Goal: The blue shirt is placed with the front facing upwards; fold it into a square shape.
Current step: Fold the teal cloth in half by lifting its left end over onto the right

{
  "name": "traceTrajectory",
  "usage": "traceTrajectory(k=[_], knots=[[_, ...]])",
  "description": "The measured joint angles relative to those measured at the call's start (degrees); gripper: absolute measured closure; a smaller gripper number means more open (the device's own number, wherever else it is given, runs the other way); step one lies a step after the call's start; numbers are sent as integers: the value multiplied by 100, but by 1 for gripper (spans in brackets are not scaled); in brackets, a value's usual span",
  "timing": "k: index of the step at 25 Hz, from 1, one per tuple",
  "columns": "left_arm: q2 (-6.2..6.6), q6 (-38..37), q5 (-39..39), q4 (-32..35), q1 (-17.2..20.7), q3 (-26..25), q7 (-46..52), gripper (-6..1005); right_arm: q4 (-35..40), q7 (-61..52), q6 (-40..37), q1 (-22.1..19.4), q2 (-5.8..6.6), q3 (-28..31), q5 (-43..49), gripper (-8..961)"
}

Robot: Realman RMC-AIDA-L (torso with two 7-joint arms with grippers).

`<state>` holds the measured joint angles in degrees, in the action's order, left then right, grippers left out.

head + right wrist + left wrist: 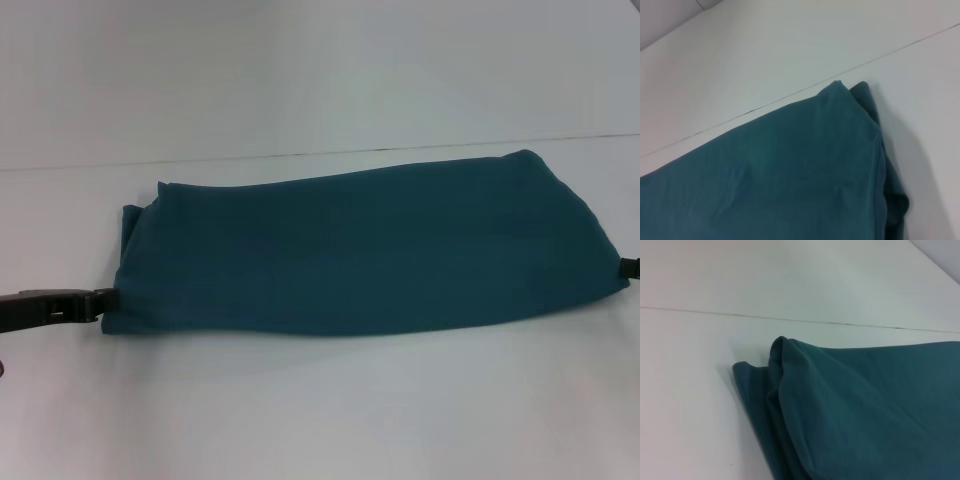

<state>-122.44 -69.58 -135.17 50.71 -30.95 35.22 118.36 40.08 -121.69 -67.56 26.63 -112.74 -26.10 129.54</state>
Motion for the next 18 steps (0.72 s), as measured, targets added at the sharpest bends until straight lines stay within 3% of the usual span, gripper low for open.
traceTrajectory(k=[8,13,18], knots=[[-10,-139,4,-7,2,18,-6,996,2,41,-21,5,-26,9,0,932],[7,-435,11,-2,-5,20,-42,821,80,134,-174,3,0,9,-208,859],[22,-492,48,15,-17,-53,-11,728,391,284,-411,-45,-33,11,-438,756]])
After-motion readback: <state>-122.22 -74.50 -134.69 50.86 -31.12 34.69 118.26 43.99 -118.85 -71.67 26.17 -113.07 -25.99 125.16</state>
